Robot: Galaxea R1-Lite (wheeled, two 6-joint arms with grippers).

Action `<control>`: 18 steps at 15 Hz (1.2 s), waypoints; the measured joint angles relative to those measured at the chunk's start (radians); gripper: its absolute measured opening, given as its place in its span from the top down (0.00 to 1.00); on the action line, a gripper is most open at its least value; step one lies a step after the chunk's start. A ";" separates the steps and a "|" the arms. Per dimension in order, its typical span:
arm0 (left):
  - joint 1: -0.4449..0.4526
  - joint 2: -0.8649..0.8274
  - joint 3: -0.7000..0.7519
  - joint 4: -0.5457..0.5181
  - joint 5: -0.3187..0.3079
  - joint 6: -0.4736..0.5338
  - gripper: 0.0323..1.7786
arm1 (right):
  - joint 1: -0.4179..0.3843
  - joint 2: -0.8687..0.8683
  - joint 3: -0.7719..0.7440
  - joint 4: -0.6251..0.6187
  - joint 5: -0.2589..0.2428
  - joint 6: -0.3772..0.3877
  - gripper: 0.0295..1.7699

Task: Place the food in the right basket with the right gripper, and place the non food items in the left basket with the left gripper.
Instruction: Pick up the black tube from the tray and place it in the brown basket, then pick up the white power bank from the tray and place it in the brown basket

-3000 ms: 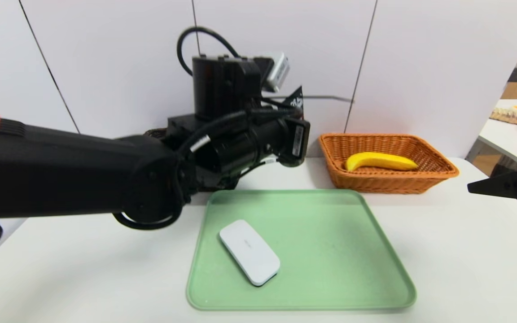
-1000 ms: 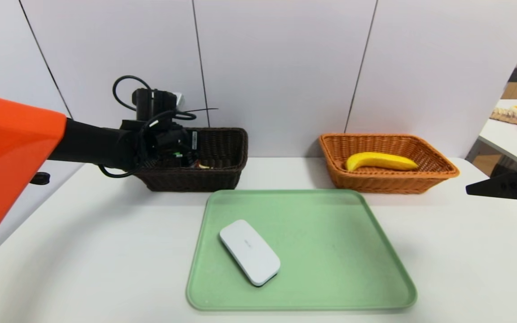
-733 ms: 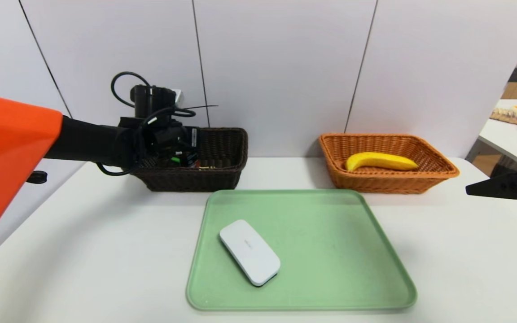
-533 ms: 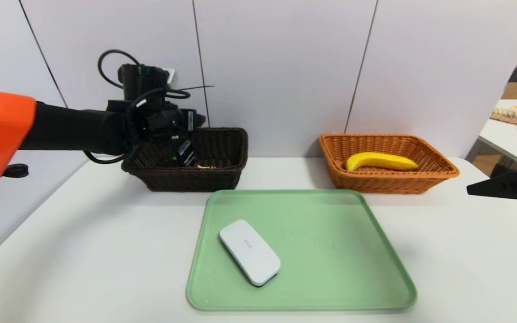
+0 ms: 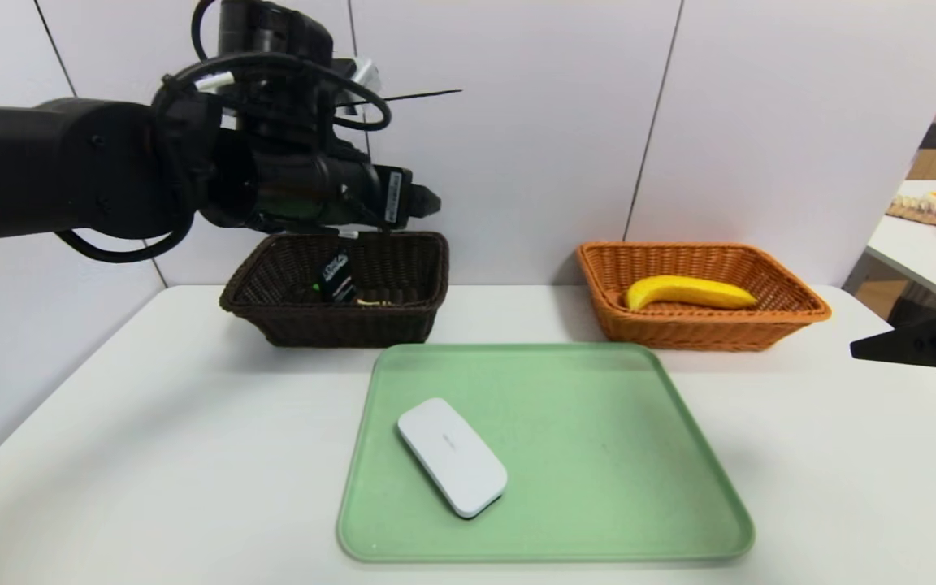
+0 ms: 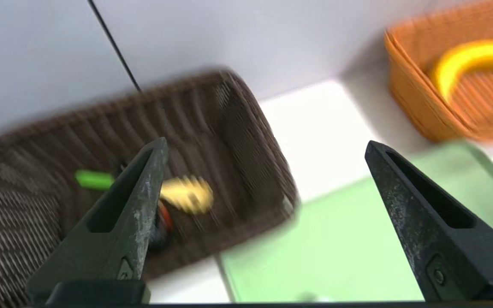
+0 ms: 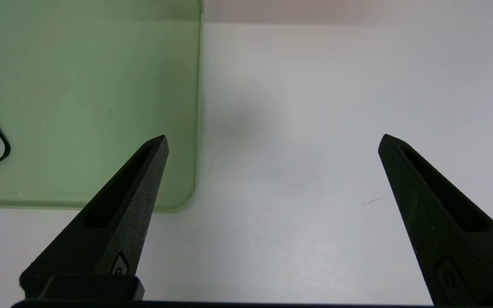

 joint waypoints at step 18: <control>-0.354 0.107 -0.059 0.612 0.295 -0.828 0.05 | -0.032 -0.036 0.039 0.000 0.043 0.000 0.04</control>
